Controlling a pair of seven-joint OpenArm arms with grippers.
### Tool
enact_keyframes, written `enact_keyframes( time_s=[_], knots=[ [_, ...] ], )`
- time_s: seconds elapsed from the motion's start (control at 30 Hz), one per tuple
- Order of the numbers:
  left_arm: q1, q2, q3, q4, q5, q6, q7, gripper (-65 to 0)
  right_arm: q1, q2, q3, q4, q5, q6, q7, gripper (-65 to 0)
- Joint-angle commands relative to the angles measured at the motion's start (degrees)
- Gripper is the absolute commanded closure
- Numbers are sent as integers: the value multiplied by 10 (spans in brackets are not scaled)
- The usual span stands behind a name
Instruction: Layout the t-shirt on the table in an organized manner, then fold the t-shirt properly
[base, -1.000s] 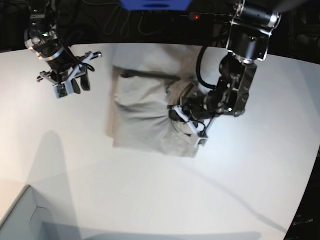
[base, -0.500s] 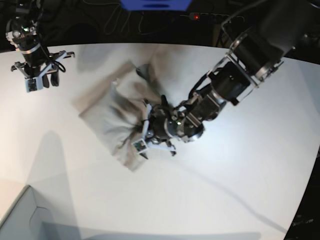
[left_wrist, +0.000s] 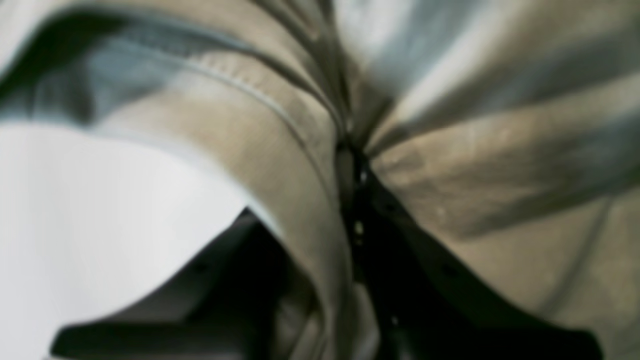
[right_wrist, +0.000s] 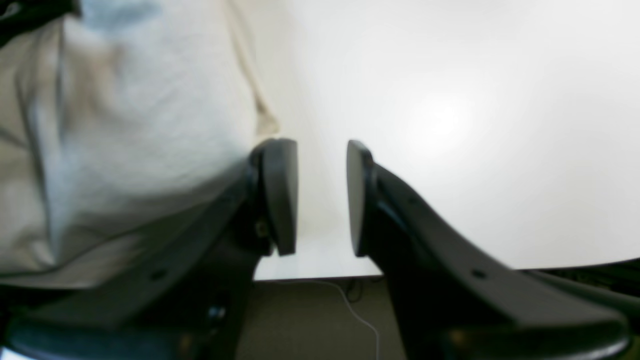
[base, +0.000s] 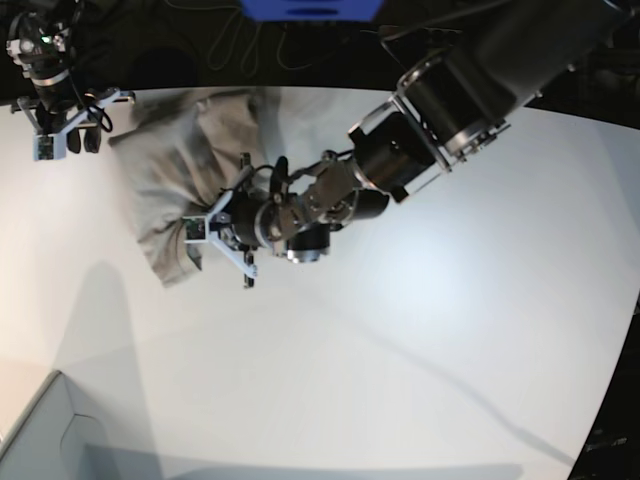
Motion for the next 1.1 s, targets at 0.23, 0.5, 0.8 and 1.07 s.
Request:
enact_keyframes(
  time_s=[0.23,0.5,0.8,1.07],
  knots=[
    [-27,-4,1,-2,70,-9,45,-5,-6,-5,3,12,5,2,12,-156],
    [-31,-4,2,50,70,-6,45,-286,-7,-16,3,12,4,2,12,-155],
    [-36,-4,-1,174,71,-6,45,-331,-7,-19,3,13,3,2,12,-155],
    [-34,-6,-56,239,71,-6,45,-331,-5,-16,3,13,3,2,12,-155]
  ],
)
